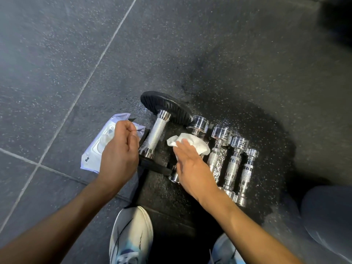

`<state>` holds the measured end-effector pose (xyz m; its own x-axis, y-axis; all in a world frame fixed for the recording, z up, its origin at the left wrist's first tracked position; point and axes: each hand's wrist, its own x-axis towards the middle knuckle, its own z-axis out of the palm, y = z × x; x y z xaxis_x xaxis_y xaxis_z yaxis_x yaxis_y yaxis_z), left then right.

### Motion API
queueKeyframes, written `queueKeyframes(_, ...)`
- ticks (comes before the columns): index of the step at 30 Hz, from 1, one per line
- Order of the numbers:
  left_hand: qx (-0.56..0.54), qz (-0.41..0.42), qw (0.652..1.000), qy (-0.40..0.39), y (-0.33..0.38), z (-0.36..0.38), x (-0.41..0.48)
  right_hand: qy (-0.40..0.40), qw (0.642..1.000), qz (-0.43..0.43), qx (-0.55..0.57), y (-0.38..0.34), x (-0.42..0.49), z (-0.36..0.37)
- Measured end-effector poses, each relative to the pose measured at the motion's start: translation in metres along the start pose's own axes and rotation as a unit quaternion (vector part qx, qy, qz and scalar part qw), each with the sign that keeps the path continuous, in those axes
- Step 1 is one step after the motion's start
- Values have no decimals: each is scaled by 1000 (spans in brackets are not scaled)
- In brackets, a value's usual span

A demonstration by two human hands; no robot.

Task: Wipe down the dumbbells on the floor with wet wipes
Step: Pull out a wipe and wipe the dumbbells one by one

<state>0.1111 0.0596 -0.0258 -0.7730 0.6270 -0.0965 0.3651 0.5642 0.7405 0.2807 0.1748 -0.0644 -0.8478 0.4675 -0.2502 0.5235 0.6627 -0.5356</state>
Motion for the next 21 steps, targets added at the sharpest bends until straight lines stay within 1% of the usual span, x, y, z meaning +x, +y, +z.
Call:
queueKeyframes(3, -1, -3, 1000, 0, 0, 0, 1, 85, 992, 56, 77, 2, -11, 3)
queueKeyframes(6, 2, 0, 1000, 0, 0, 1, 1, 126, 967, 160, 155, 3, -10, 4)
queueKeyframes(9, 0, 1, 1000, -1, 2, 0, -1, 114, 932, 206, 274, -1, 2, -11)
queueKeyframes(12, -1, -3, 1000, -2, 1, 0, -1, 77, 874, 280, 388, 3, 14, -20)
queueKeyframes(14, -1, 2, 1000, 0, 2, 0, -1, 59, 837, 317, 442, 6, 17, -24)
queueKeyframes(15, -1, 6, 1000, 0, 2, 0, -1, 40, 832, 327, 447, 8, 15, -26)
queueKeyframes(16, -1, 8, 1000, -1, 2, 0, -1, 13, 837, 337, 431, 9, 13, -27)
queueKeyframes(18, -1, 6, 1000, -2, 2, 0, -1, -47, 874, 344, 341, 9, 8, -31)
queueKeyframes(20, 1, 6, 1000, -1, 1, 0, -1, -90, 914, 320, 233, 10, 11, -34)
queueKeyframes(21, 3, 7, 1000, -2, 1, 0, -1, -109, 927, 305, 190, 11, 14, -36)
